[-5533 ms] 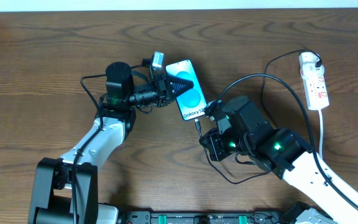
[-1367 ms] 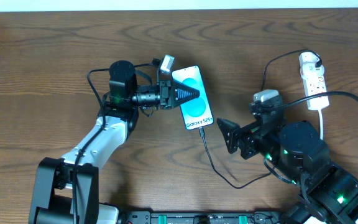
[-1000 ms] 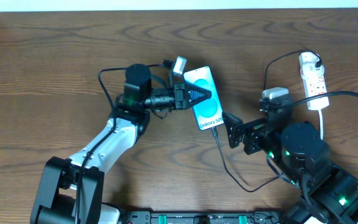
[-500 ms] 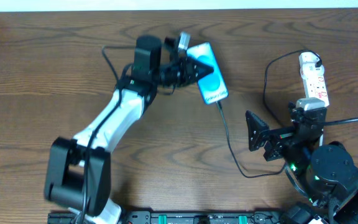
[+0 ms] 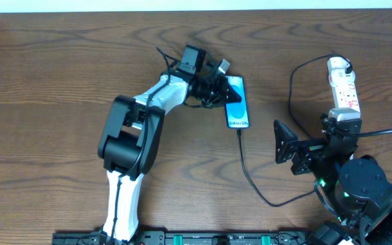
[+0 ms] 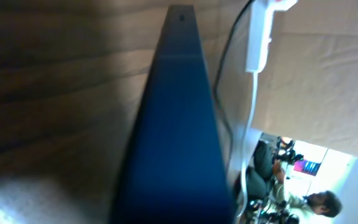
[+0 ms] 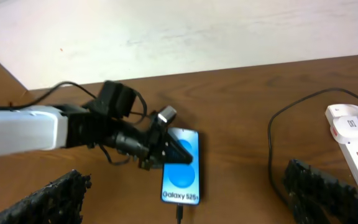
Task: Plug charger to phone and switch on socket
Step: 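Open the left gripper to release the phone on the table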
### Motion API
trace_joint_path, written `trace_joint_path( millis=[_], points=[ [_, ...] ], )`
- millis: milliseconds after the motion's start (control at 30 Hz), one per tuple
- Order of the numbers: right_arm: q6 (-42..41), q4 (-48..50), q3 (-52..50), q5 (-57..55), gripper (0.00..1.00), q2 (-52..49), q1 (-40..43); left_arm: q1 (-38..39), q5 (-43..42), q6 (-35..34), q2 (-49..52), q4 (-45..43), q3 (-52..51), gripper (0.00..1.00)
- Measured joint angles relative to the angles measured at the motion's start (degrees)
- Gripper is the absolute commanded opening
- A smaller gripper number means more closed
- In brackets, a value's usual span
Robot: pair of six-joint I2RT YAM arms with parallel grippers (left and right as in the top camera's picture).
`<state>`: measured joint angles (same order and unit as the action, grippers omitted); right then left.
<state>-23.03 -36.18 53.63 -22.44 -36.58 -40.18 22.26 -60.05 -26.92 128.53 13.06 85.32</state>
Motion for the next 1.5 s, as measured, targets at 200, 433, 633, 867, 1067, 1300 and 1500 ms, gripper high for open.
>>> trace_joint_path(
  millis=[200,433,633,867,1067,1300,1500],
  points=[
    [-0.04,-0.02,0.00,-0.20,0.99,-0.13,0.00,1.62,0.42,4.81,0.92,-0.07,0.02,0.08],
    [-1.68,-0.02,0.00,-0.35,0.99,-1.57,0.00,4.48,5.01,6.38,0.92,0.11,0.02,0.17],
    [-2.38,-0.02,0.00,-0.33,0.99,-2.21,0.00,4.81,8.04,6.43,0.92,0.22,0.02,0.21],
    [-2.45,-0.02,0.00,-0.33,0.99,-2.21,0.00,4.81,9.55,6.71,0.92,0.55,0.02,0.32],
    [-2.45,-0.13,0.00,-0.33,0.99,-2.43,0.00,4.81,10.93,6.86,0.92,2.38,0.02,0.36],
    [-2.45,-1.09,0.00,-0.35,0.99,-2.40,0.00,4.81,12.96,6.88,0.87,5.31,1.20,0.38],
    [-2.45,-1.38,0.00,-0.33,0.99,-2.43,0.00,4.81,14.40,6.88,0.57,5.73,1.29,0.49]
  ],
)
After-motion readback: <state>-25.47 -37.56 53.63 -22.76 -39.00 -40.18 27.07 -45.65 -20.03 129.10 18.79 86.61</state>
